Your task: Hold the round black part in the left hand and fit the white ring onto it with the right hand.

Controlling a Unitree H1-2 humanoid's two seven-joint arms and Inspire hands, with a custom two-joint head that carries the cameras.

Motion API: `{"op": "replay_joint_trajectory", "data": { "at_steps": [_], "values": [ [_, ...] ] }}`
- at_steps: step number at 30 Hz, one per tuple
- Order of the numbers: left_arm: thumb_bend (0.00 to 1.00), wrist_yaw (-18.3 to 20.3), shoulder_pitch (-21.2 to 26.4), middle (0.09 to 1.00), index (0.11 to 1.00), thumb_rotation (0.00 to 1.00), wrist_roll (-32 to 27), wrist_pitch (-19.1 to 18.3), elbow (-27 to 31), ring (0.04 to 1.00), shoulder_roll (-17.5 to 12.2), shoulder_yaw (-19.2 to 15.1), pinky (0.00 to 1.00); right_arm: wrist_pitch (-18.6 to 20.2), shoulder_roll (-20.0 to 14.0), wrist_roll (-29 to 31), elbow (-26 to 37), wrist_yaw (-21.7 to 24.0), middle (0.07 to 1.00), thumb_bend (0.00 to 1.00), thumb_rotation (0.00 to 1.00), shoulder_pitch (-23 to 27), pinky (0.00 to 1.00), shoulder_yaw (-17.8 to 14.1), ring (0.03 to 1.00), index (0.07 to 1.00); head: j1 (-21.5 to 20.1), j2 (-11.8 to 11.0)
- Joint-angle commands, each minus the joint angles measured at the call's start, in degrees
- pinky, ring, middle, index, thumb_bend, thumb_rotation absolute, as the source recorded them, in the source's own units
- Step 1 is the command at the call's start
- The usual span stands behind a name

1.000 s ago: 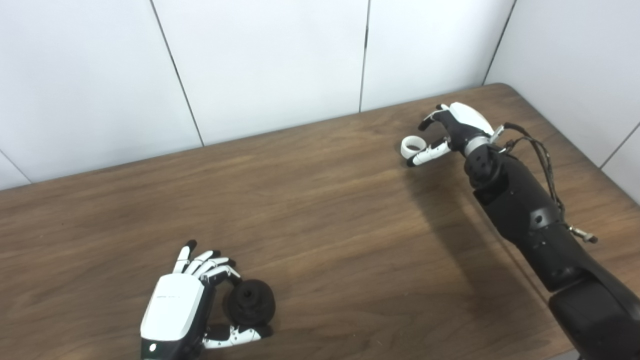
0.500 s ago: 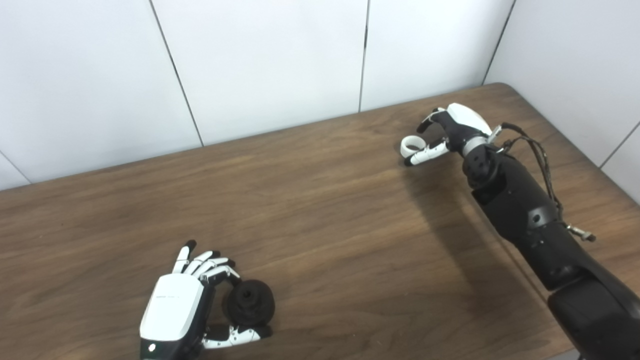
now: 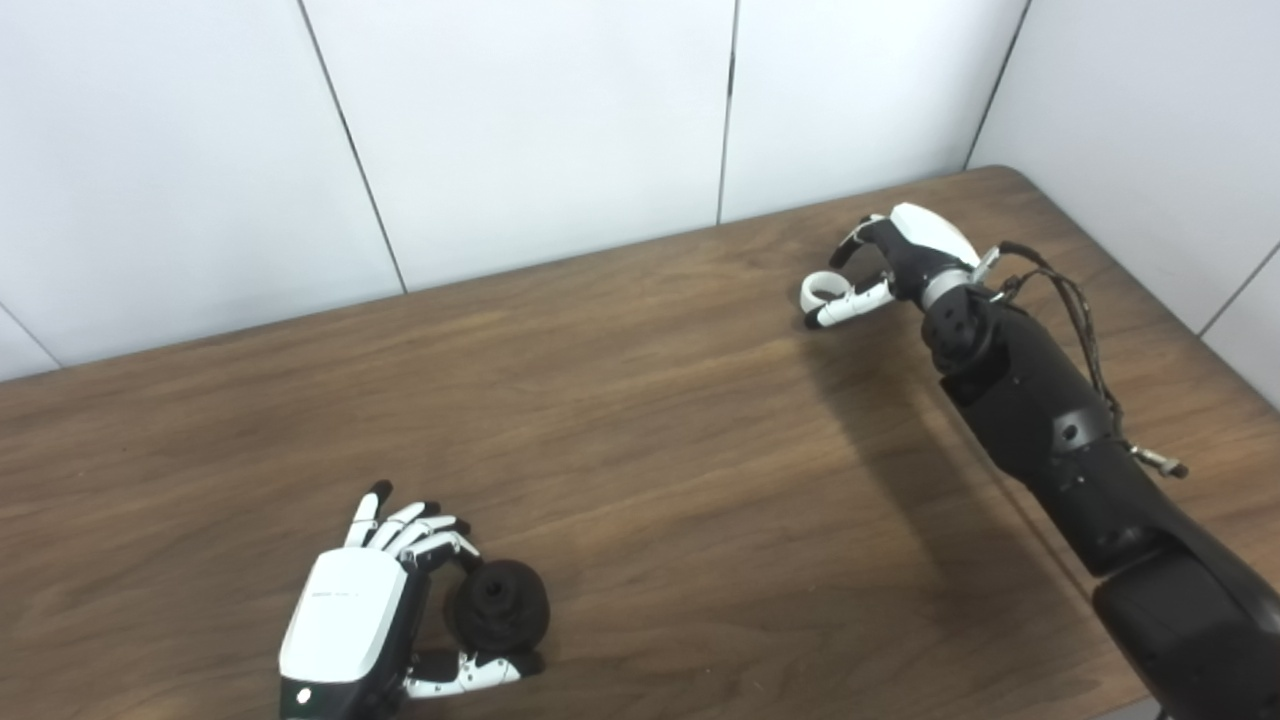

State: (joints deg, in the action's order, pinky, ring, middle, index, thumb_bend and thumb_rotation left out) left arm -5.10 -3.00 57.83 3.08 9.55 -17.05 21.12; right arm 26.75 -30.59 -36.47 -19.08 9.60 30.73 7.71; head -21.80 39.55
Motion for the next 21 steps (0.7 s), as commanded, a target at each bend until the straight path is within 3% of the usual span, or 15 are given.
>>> {"op": "replay_joint_trajectory", "data": {
  "at_steps": [1,21],
  "values": [
    [0.52,2.3,-1.1,0.737,0.483,0.06,1.5,-1.4,-0.9,0.838,-1.7,-0.5,1.0,-0.2,-1.6,-0.4,0.6,-0.8,0.926,0.85,0.31,2.9,1.0,-0.1,1.0,0.654,0.0,0.0],
    [0.52,1.9,-1.2,0.74,0.484,0.06,1.4,-1.0,-0.9,0.842,-1.8,-0.4,1.0,0.1,-1.5,0.4,1.3,-0.5,0.894,0.86,0.29,2.0,1.0,-0.8,1.0,0.609,0.2,0.4]
  ]
}}
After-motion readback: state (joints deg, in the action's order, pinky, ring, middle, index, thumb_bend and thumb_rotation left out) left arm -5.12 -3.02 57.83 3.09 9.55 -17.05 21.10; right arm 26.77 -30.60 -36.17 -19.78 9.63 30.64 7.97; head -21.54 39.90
